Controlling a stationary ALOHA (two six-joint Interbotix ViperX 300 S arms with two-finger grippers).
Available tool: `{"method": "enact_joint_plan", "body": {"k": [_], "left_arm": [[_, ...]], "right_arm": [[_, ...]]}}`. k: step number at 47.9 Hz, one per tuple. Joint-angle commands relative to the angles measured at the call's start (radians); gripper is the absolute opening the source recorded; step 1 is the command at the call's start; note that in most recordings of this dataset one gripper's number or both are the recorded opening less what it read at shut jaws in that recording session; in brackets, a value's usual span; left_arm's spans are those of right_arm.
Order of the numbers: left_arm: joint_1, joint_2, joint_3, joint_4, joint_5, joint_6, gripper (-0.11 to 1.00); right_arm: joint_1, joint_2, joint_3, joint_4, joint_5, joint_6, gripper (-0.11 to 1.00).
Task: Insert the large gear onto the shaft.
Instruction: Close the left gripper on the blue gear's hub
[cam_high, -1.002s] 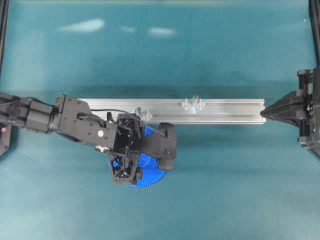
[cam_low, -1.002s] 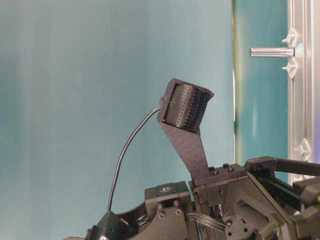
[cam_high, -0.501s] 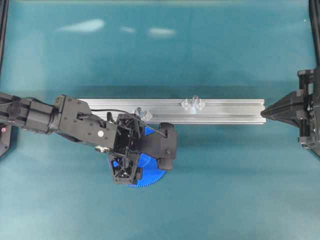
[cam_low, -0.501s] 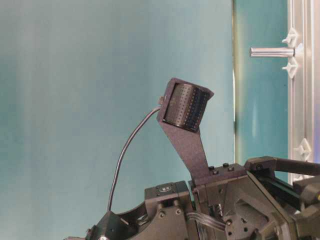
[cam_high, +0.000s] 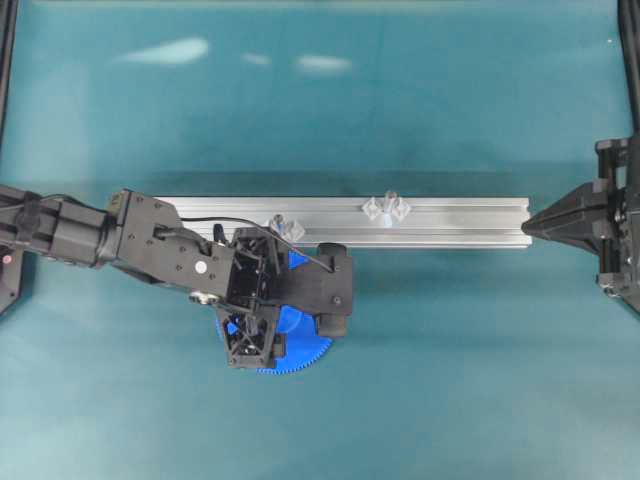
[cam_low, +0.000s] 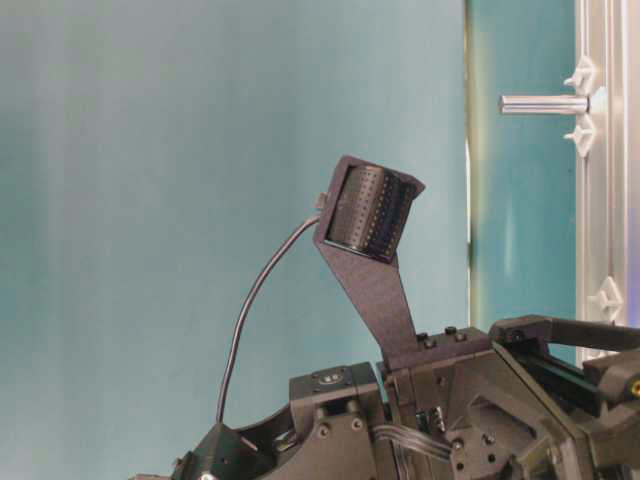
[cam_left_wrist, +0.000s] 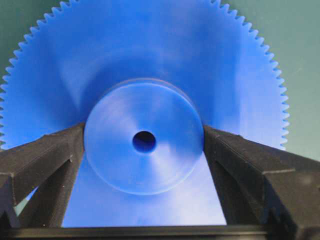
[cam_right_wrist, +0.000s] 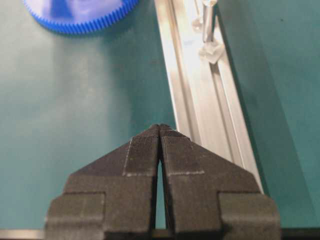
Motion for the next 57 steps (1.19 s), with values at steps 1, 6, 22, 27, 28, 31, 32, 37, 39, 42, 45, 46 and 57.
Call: {"method": "enact_joint_plan", "body": {"k": [1,6,22,27,28,31,32,37,39,42,45,46,57], "left_arm": [[-0.002,0.002,0.005,-0.002,0.002,-0.006,0.94],[-0.002,0.002,0.003,0.0,0.002,-0.009,0.94],[-0.002,0.002,0.003,0.0,0.002,-0.009,0.94],[-0.002,0.002,0.005,-0.002,0.002,-0.008,0.94],[-0.002,0.003,0.003,0.0,0.003,-0.008,0.94],[-0.002,0.003,0.003,-0.002,0.003,-0.008,0.94],[-0.002,0.005,0.003,0.0,0.005,-0.008,0.94],[-0.002,0.005,0.003,-0.002,0.009,-0.009,0.94],[-0.002,0.005,0.002,0.0,0.017,-0.009,0.93],[-0.002,0.006,-0.003,-0.002,0.026,-0.009,0.91],[-0.002,0.006,-0.009,0.0,0.035,-0.009,0.84],[-0.002,0.005,-0.011,-0.002,0.04,-0.009,0.8],[-0.002,-0.002,-0.021,0.0,0.049,-0.002,0.76]], "right_arm": [[-0.002,0.005,-0.009,0.002,-0.005,0.009,0.05],[-0.002,0.005,-0.009,0.0,-0.005,0.009,0.05],[-0.002,0.003,-0.009,0.002,-0.005,0.009,0.05],[-0.002,0.003,-0.009,0.002,-0.005,0.009,0.05],[-0.002,0.003,-0.009,0.002,-0.003,0.009,0.05],[-0.002,0.003,-0.009,0.002,-0.005,0.009,0.05],[-0.002,0.003,-0.009,0.002,-0.005,0.009,0.05],[-0.002,0.003,-0.009,0.0,-0.005,0.009,0.05],[-0.002,0.003,-0.009,0.0,-0.005,0.009,0.05],[-0.002,0.003,-0.009,0.002,-0.005,0.009,0.05],[-0.002,0.003,-0.009,0.002,-0.005,0.009,0.05],[-0.002,0.003,-0.009,0.002,-0.005,0.009,0.05],[-0.002,0.003,-0.009,0.002,-0.005,0.009,0.05]]}}
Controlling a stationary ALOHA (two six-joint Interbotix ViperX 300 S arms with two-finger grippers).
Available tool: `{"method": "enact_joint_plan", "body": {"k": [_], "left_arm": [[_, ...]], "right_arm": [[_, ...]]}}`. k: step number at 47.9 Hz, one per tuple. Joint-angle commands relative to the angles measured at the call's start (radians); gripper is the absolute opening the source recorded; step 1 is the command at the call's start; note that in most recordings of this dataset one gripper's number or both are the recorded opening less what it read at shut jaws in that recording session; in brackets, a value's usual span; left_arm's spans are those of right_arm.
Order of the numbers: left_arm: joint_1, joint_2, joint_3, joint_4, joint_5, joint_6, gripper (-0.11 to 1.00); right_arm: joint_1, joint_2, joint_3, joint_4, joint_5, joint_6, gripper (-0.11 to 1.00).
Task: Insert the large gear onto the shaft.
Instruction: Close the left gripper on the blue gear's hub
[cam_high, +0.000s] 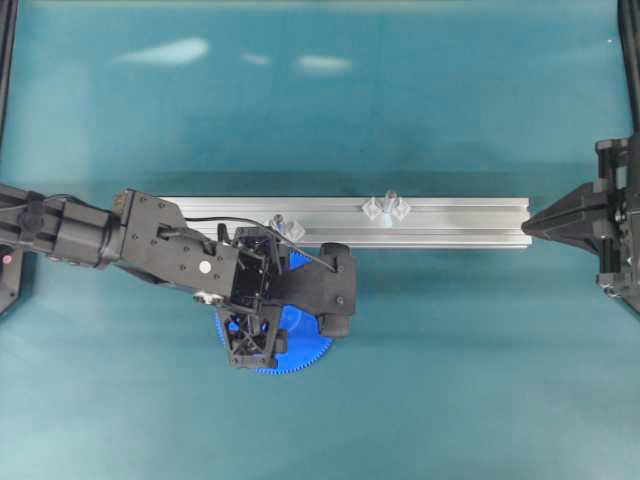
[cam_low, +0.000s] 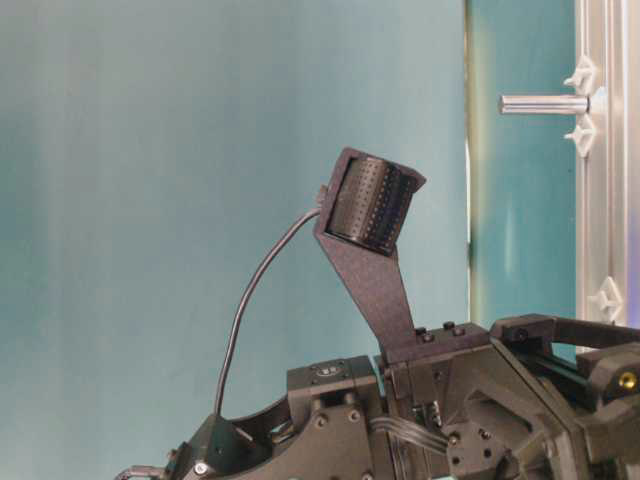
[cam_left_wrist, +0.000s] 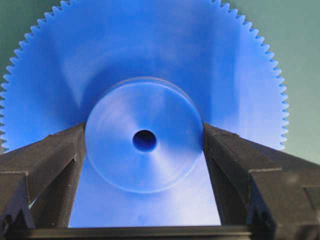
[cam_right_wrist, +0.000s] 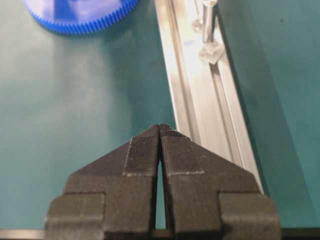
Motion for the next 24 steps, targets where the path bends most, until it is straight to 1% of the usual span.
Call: {"method": "enact_joint_plan", "body": {"k": [1,19,24], "left_arm": [[-0.002,-0.003,0.0,-0.002,0.008,-0.002,0.76],[-0.002,-0.012,-0.002,-0.002,0.003,0.0,0.76],[-0.002,-0.023,-0.02,-0.002,0.011,0.0,0.76]], "right_arm": [[-0.002,0.005,-0.009,0.002,-0.005,0.009,0.05],[-0.002,0.005,-0.005,0.002,-0.005,0.009,0.05],[-0.002,0.005,-0.005,0.002,-0.005,0.009,0.05]]}}
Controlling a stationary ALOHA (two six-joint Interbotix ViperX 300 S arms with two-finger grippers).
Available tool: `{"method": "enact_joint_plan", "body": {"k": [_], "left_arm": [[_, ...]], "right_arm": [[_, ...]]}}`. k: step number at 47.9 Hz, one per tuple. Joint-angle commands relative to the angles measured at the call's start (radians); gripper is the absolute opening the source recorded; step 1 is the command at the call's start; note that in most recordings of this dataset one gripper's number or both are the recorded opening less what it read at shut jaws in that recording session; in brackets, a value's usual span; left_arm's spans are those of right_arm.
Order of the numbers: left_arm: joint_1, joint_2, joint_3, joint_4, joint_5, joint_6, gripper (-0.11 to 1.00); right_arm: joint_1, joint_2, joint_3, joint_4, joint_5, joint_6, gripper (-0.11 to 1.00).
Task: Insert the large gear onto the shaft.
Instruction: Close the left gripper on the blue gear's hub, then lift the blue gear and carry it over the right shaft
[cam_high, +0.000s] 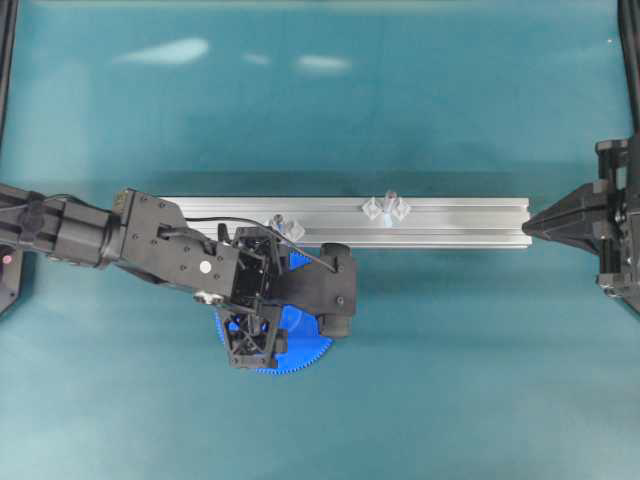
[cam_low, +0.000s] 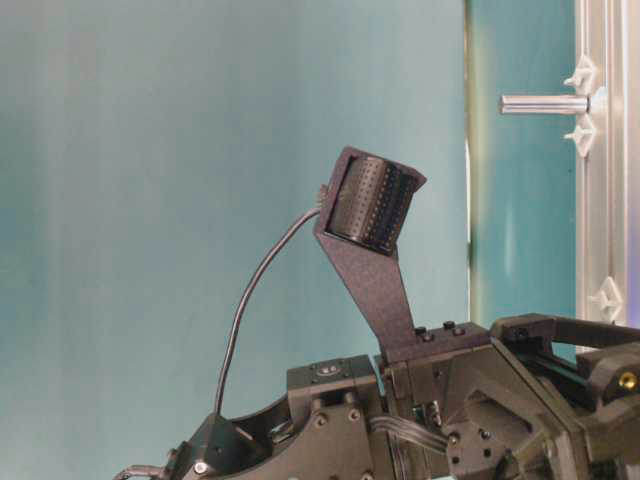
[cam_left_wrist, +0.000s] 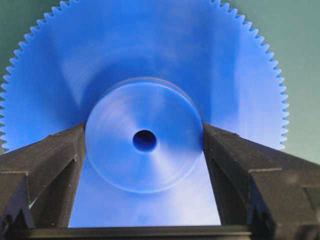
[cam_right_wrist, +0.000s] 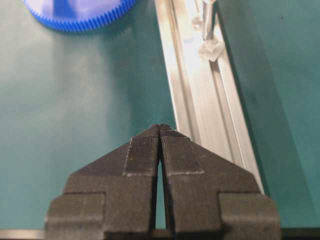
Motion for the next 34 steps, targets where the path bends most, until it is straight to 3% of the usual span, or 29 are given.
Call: {"method": "enact_joint_plan", "body": {"k": [1,23,34], "left_arm": [[-0.002,-0.023,-0.021,-0.003,0.011,0.0,0.76],[-0.002,-0.054,-0.212,0.002,0.227,0.012,0.76],[0.0,-0.052,-0.284,0.003,0.31,0.06,0.76]], "right_arm": [[-0.002,0.006,-0.008,0.0,-0.005,0.009,0.05],[-0.002,-0.008,-0.002,0.0,-0.005,0.011,0.05],[-0.002,-0.017,0.0,-0.002,-0.002,0.009,0.05]]}}
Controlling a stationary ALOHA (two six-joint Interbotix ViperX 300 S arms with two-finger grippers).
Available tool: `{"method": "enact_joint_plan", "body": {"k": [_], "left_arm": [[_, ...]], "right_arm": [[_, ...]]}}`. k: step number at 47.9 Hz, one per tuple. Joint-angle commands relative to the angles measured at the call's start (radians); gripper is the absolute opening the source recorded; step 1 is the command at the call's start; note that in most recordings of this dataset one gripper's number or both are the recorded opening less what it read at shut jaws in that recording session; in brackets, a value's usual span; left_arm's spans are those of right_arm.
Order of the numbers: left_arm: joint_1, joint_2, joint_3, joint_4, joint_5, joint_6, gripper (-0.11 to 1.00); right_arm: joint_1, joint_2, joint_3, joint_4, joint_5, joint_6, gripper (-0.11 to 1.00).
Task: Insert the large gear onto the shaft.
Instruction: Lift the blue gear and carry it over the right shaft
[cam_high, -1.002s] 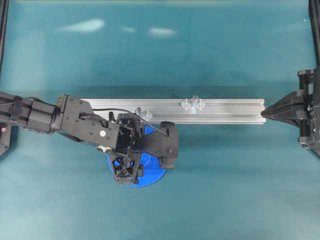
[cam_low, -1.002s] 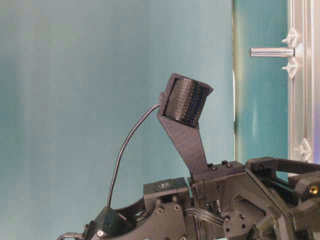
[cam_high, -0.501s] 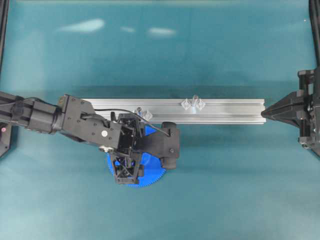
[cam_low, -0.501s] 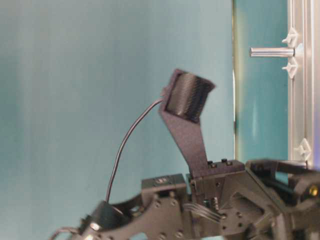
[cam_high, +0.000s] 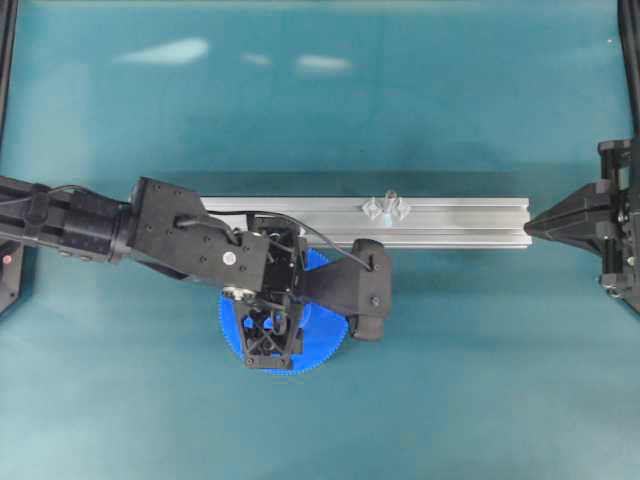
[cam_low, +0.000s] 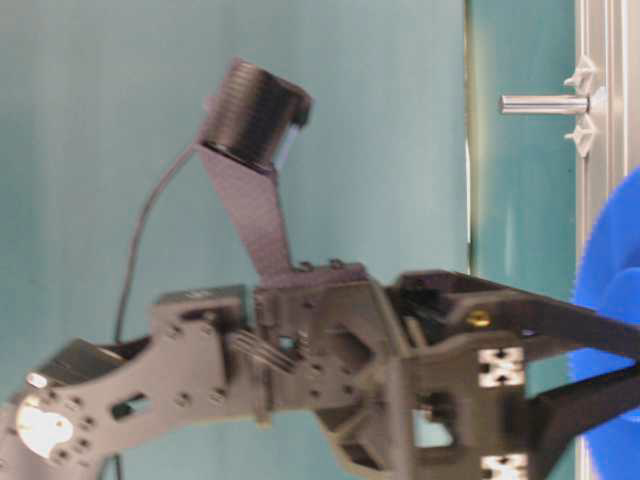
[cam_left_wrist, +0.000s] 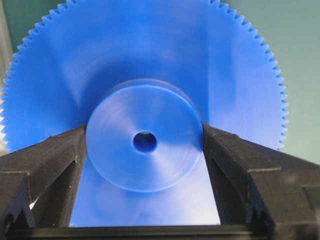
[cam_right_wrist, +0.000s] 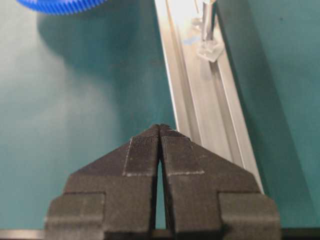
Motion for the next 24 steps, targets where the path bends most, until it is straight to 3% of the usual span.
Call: {"method": "enact_joint_plan", "body": {"k": [1,24], "left_arm": [[-0.002,-0.052,-0.06,0.003,0.015,0.014,0.76],[0.095,-0.054,-0.189,0.008,0.078,0.124,0.76]], "right_arm": [[-0.003,0.005,-0.011,0.0,-0.002,0.008,0.05],[-0.003,0.005,-0.009,0.0,0.0,0.008,0.05]]}}
